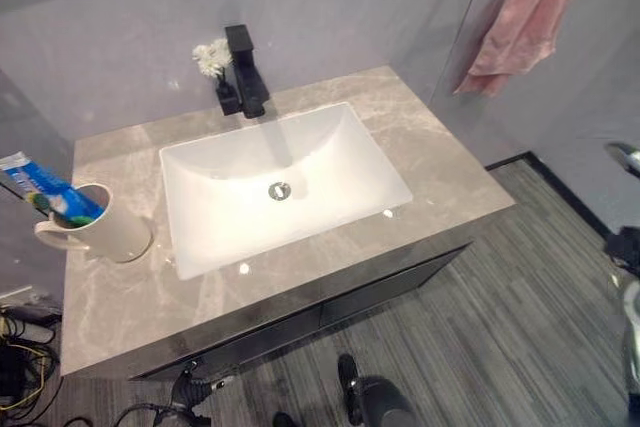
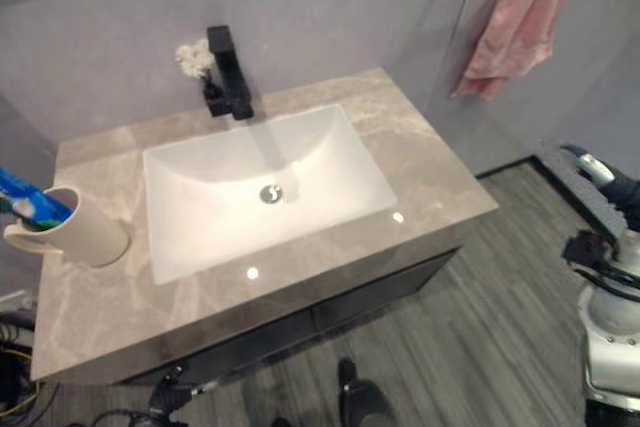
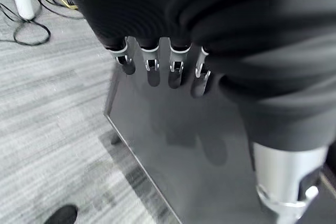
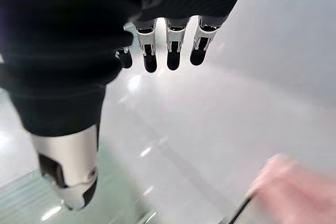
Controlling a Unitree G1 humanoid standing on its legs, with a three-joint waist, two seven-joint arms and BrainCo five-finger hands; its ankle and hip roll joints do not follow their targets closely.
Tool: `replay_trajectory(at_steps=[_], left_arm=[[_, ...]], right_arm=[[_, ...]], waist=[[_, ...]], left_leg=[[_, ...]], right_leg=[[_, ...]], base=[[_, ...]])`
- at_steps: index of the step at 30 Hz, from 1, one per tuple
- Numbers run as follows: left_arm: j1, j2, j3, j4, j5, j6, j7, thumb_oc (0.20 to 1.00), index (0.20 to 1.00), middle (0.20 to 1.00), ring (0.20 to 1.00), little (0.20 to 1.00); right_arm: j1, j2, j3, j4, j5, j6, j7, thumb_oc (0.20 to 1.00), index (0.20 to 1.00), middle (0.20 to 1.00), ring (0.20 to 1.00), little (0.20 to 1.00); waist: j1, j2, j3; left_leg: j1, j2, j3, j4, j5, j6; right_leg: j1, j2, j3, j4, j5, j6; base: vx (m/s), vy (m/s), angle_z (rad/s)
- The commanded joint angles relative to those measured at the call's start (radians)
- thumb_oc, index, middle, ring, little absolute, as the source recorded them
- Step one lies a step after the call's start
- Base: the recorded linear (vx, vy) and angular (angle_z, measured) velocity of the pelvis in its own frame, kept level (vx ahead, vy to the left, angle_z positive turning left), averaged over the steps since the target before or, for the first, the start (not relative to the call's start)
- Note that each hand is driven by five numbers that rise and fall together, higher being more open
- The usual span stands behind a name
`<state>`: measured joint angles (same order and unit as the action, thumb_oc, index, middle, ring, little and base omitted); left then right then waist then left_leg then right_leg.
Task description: Put brush and paste in cup on sink, flatten towel.
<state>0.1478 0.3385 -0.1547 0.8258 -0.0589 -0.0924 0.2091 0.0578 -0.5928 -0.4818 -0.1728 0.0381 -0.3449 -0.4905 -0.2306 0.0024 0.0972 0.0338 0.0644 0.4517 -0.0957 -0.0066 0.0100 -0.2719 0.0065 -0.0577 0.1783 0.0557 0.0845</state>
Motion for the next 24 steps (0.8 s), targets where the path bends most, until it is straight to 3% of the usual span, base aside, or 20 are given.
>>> replay_trajectory(at_steps=[1,4,6,8,9,10,12,14,15,16,17,18,19,20,21,22,24], left_arm=[[-0.171,0.010,-0.008,-0.069,0.030,-0.068,-0.010,1.000,1.000,1.000,1.000,1.000],[-0.192,-0.003,-0.026,-0.071,0.026,-0.060,-0.014,1.000,1.000,1.000,1.000,1.000],[-0.198,-0.011,-0.030,-0.059,0.020,-0.058,-0.015,1.000,1.000,1.000,1.000,1.000],[-0.222,-0.021,-0.032,-0.044,-0.005,-0.052,-0.012,1.000,1.000,1.000,1.000,1.000],[-0.245,-0.017,-0.038,-0.030,-0.014,-0.048,-0.026,1.000,1.000,1.000,1.000,1.000],[-0.246,-0.018,-0.037,-0.030,-0.015,-0.048,-0.026,1.000,1.000,1.000,1.000,1.000],[-0.289,-0.017,-0.055,-0.029,-0.031,-0.050,-0.040,1.000,1.000,1.000,1.000,1.000],[-0.297,-0.009,-0.058,-0.045,-0.058,-0.060,-0.040,1.000,1.000,1.000,1.000,1.000],[-0.300,-0.003,-0.056,-0.050,-0.068,-0.065,-0.040,1.000,1.000,1.000,1.000,1.000],[-0.297,0.004,-0.057,-0.054,-0.077,-0.071,-0.046,1.000,1.000,1.000,1.000,1.000],[-0.296,0.005,-0.057,-0.055,-0.077,-0.070,-0.046,1.000,1.000,1.000,1.000,1.000],[-0.287,0.000,-0.060,-0.056,-0.077,-0.069,-0.045,1.000,1.000,1.000,1.000,1.000],[-0.286,-0.007,-0.062,-0.047,-0.070,-0.065,-0.044,1.000,1.000,1.000,1.000,1.000],[-0.284,-0.010,-0.067,-0.034,-0.063,-0.066,-0.040,1.000,1.000,1.000,1.000,1.000],[-0.279,-0.008,-0.074,-0.029,-0.055,-0.069,-0.037,1.000,1.000,1.000,1.000,1.000],[-0.263,-0.005,-0.076,-0.030,-0.044,-0.073,-0.036,1.000,1.000,1.000,1.000,1.000],[-0.265,-0.007,-0.075,-0.015,-0.045,-0.072,-0.034,1.000,1.000,1.000,1.000,1.000]], right_arm=[[-0.040,0.043,-0.086,0.047,0.082,-0.033,-0.103,1.000,1.000,1.000,1.000,1.000],[0.011,0.091,-0.143,0.216,0.117,-0.017,-0.186,1.000,1.000,1.000,1.000,1.000],[0.041,0.105,-0.145,0.308,0.150,-0.006,-0.189,1.000,1.000,1.000,1.000,1.000],[0.069,0.096,-0.115,0.429,0.217,0.009,-0.140,1.000,1.000,1.000,1.000,1.000],[0.087,0.079,-0.057,0.618,0.297,0.058,-0.058,1.000,1.000,1.000,1.000,1.000],[0.084,0.074,-0.056,0.625,0.301,0.055,-0.054,1.000,1.000,1.000,1.000,1.000],[0.059,0.040,0.081,0.954,0.334,0.137,0.066,1.000,1.000,1.000,1.000,1.000],[0.028,0.029,0.133,1.034,0.367,0.153,0.113,1.000,1.000,1.000,1.000,1.000],[0.001,0.025,0.168,1.089,0.386,0.156,0.135,1.000,1.000,1.000,1.000,1.000],[-0.019,0.036,0.167,1.093,0.452,0.146,0.160,1.000,1.000,1.000,1.000,1.000],[-0.019,0.037,0.167,1.093,0.453,0.146,0.160,1.000,1.000,1.000,1.000,1.000],[-0.013,0.056,0.154,1.086,0.482,0.134,0.163,1.000,1.000,1.000,1.000,1.000],[-0.007,0.082,0.149,1.088,0.507,0.128,0.170,1.000,1.000,1.000,1.000,1.000],[0.002,0.089,0.152,1.090,0.519,0.122,0.182,1.000,1.000,1.000,1.000,1.000],[0.003,0.089,0.159,1.091,0.520,0.115,0.188,1.000,1.000,1.000,1.000,1.000],[0.004,0.098,0.187,1.113,0.514,0.118,0.205,1.000,1.000,1.000,1.000,1.000],[-0.003,0.110,0.198,1.151,0.516,0.127,0.212,1.000,1.000,1.000,1.000,1.000]], waist=[[-0.009,0.010,-0.031],[0.000,0.005,-0.042],[-0.002,0.007,-0.044],[-0.008,0.012,-0.041],[-0.015,0.015,-0.035],[-0.017,0.016,-0.035],[-0.013,0.012,0.003],[0.006,0.004,0.038],[0.017,0.003,0.051],[0.023,0.000,0.059],[0.022,0.000,0.058],[0.006,0.000,0.051],[0.003,0.008,0.042],[0.006,0.008,0.037],[0.009,0.016,0.034],[0.029,0.028,0.034],[0.027,0.040,0.029]], left_leg=[[-0.031,-0.057,-0.033,0.011,-0.028,0.018],[-0.046,-0.065,-0.041,0.036,-0.025,0.010],[-0.045,-0.067,-0.044,0.041,-0.026,0.007],[-0.041,-0.068,-0.046,0.043,-0.027,0.003],[-0.043,-0.067,-0.047,0.046,-0.026,-0.004],[-0.043,-0.067,-0.048,0.046,-0.026,-0.004],[-0.102,-0.068,-0.070,0.178,-0.056,-0.020],[-0.158,-0.065,-0.106,0.283,-0.074,-0.035],[-0.195,-0.071,-0.156,0.333,-0.073,-0.045],[-0.207,-0.036,-0.158,0.352,-0.076,-0.056],[-0.209,-0.036,-0.159,0.354,-0.077,-0.056],[-0.182,0.027,-0.086,0.324,-0.078,-0.060],[-0.173,0.073,-0.072,0.294,-0.061,-0.076],[-0.172,0.090,-0.079,0.260,-0.014,-0.083],[-0.169,0.107,-0.114,0.225,0.016,-0.096],[-0.148,0.096,-0.220,0.171,0.022,-0.105],[-0.139,0.095,-0.222,0.134,0.030,-0.111]], right_leg=[[0.088,0.010,0.001,0.115,-0.131,0.039],[0.140,0.024,0.004,0.009,-0.150,0.009],[0.152,0.030,0.010,-0.020,-0.148,0.004],[0.168,0.031,0.007,-0.056,-0.139,0.000],[0.173,0.031,0.012,-0.084,-0.129,-0.004],[0.174,0.031,0.012,-0.086,-0.128,-0.004],[0.178,0.018,0.020,-0.108,-0.114,-0.018],[0.176,0.001,0.025,-0.109,-0.111,-0.029],[0.167,-0.002,0.028,-0.109,-0.106,-0.036],[0.165,-0.025,0.016,-0.114,-0.101,-0.034],[0.165,-0.024,0.015,-0.115,-0.101,-0.034],[0.167,-0.045,0.000,-0.118,-0.099,-0.024],[0.172,-0.062,-0.005,-0.124,-0.106,-0.013],[0.168,-0.069,-0.018,-0.128,-0.097,-0.016],[0.165,-0.078,-0.019,-0.120,-0.103,-0.012],[0.154,-0.080,-0.008,-0.103,-0.116,-0.007],[0.153,-0.084,-0.012,-0.106,-0.114,-0.002]], base=[[0.04,-0.069,-0.12],[0.06,-0.103,0.03],[0.06,-0.108,0.08],[0.03,-0.097,0.13],[0.00,-0.051,0.09],[-0.04,-0.120,0.08],[-0.10,-0.123,0.11],[-0.13,-0.092,0.16],[-0.15,-0.078,0.06],[-0.10,-0.045,0.01],[-0.05,0.004,0.07],[0.05,0.091,0.43],[0.02,0.087,0.80],[0.04,0.115,0.83],[0.05,0.160,0.73],[0.07,0.163,0.45],[0.04,0.160,0.21]])
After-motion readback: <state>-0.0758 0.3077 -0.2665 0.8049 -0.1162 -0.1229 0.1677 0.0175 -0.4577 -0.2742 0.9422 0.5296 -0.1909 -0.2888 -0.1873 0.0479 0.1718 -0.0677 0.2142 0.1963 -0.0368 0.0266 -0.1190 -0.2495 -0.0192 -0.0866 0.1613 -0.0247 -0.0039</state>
